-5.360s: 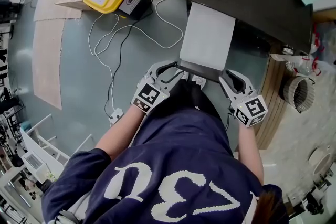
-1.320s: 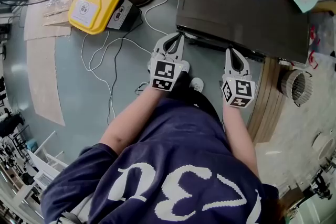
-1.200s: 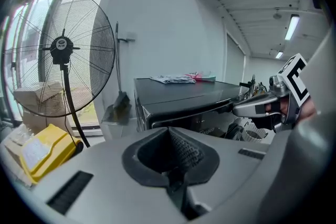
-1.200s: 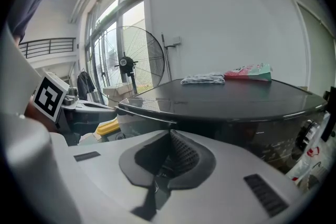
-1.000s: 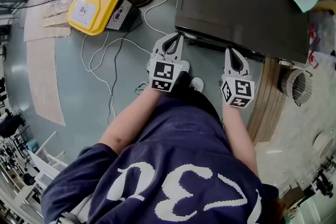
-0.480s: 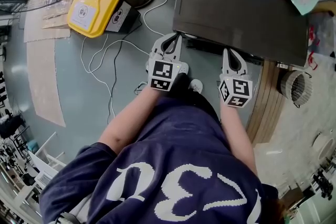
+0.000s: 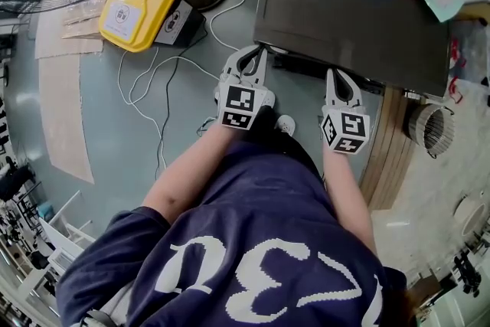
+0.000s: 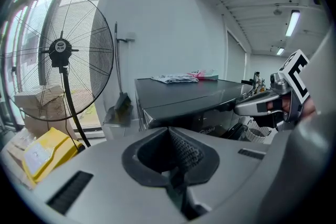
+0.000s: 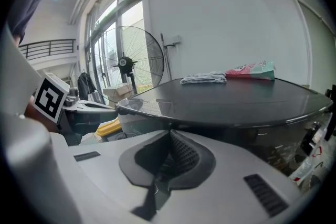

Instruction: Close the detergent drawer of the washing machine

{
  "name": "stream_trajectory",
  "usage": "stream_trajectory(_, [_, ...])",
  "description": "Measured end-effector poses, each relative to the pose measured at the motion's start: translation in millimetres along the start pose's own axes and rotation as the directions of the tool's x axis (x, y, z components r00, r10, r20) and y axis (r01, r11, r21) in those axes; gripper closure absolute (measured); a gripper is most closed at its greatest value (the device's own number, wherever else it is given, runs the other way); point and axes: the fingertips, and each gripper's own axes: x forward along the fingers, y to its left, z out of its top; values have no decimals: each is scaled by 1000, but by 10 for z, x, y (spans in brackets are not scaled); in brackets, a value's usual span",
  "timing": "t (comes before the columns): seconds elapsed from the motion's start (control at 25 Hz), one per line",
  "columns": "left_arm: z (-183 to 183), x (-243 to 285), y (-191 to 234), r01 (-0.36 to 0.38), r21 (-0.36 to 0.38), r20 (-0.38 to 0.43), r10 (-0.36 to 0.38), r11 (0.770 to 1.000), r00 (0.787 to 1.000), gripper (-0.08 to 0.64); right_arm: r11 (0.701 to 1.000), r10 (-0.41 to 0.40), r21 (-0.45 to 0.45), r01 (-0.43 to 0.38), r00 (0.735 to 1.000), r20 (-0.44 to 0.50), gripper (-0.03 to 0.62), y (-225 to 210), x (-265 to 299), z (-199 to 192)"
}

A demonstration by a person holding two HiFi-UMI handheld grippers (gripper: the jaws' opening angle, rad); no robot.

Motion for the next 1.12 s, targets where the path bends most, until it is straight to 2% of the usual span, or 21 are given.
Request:
stream_trajectory(0.24, [153,-143,-12,2,30,33,-3,1000,999,541,999,20,-28,-19,999,33,575,53,-118,160])
stream_trajectory(0.52, [633,-385,-23,-11,31,144,6,999,990,540,995,45,-93,-30,985,169,575,76,-395,721])
stream_trajectory(0.8, [1490,-721,-54,-31,63,307,10,997,952,540,995,38,-101,-6,945,324,577,-49,-817,1498])
stream_trajectory(0.96, [1909,-920,-62,-49,64,430,17,997,903,540,995,34,-100,6,918,396,577,-72,-1049,1888])
stream_trajectory(1.04, [2069,-1013,-78,-56,68,457,19,996,889,540,994,38,-108,8,905,424,577,-77,-1150,2055])
stream_trajectory(1.12, [2180,-1080,-107,-61,82,463,16,995,886,540,993,51,-120,4,891,452,577,-61,-1257,2207])
